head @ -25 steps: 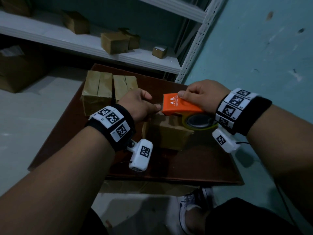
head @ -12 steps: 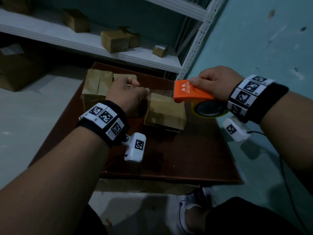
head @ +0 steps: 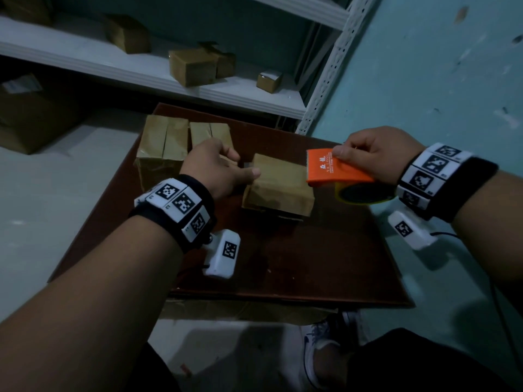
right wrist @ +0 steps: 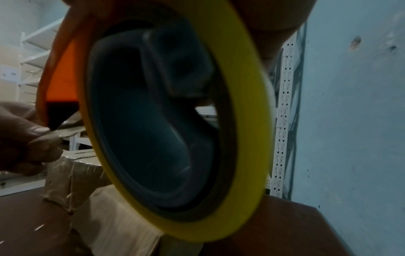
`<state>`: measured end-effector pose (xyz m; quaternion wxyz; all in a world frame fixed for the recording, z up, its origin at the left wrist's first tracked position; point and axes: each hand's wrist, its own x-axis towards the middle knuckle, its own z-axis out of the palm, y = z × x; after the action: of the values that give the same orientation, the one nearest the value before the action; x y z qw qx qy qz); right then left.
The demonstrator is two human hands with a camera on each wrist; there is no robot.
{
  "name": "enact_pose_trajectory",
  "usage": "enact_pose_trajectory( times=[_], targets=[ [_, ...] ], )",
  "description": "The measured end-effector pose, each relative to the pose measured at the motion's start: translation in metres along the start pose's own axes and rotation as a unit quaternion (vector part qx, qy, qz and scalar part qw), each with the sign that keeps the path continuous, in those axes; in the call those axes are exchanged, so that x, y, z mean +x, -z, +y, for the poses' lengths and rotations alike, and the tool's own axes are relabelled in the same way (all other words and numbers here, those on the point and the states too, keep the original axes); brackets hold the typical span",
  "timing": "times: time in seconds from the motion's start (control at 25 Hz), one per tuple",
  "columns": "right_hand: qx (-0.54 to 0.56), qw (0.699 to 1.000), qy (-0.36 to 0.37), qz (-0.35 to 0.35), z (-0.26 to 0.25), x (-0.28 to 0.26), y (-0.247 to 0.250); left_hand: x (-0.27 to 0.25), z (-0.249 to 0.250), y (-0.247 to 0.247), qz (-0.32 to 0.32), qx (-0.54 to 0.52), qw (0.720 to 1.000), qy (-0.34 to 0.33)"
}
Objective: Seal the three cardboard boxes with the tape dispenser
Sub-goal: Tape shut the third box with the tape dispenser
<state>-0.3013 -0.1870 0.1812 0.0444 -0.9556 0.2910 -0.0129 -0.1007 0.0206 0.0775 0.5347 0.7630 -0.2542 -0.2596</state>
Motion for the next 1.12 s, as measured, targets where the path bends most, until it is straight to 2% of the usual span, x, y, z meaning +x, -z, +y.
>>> enact_pose_trajectory(
  times=[0.2,0.28,0.44,0.52,0.6,0.68,0.76,0.8,0.88,0.96,1.04,1.12],
  targets=[
    [-0.035,0.999,-0.004,0.030,0.001,-0.013,0.018,-0.005,0.003,-0.013,-0.045,-0.098,0.994,0.032],
    [-0.051,0.998,0.009,0.034,-0.003,-0.016,0.028,-0.006,0.004,-0.021,-0.038,-0.104,0.994,0.023],
    [-0.085,0.996,0.016,0.038,-0.002,-0.022,0.045,0.009,0.002,-0.035,0.030,0.018,0.999,-0.040],
    [-0.084,0.996,0.004,0.043,0.003,-0.025,0.051,0.014,0.001,-0.042,0.045,0.037,0.996,-0.060],
    [-0.080,0.996,-0.009,0.042,0.007,-0.028,0.054,0.016,0.005,-0.050,0.042,0.106,0.989,-0.095],
    [-0.077,0.996,-0.021,0.039,0.010,-0.030,0.056,0.018,0.009,-0.061,-0.013,0.230,0.966,-0.120],
    [-0.075,0.996,-0.030,0.036,0.011,-0.032,0.061,0.022,0.009,-0.071,-0.116,0.356,0.922,-0.099],
    [-0.073,0.996,-0.034,0.036,0.011,-0.032,0.063,0.024,0.007,-0.076,-0.145,0.394,0.902,-0.099],
    [-0.071,0.996,-0.042,0.037,0.011,-0.033,0.069,0.028,0.001,-0.081,-0.154,0.442,0.877,-0.106],
    [-0.072,0.996,-0.040,0.042,0.012,-0.033,0.072,0.026,0.003,-0.079,-0.135,0.487,0.855,-0.115],
    [-0.074,0.995,-0.038,0.046,0.011,-0.033,0.073,0.024,0.005,-0.077,-0.106,0.479,0.861,-0.136],
    [-0.075,0.995,-0.038,0.047,0.009,-0.032,0.074,0.022,0.004,-0.076,-0.096,0.427,0.889,-0.138]
  ],
)
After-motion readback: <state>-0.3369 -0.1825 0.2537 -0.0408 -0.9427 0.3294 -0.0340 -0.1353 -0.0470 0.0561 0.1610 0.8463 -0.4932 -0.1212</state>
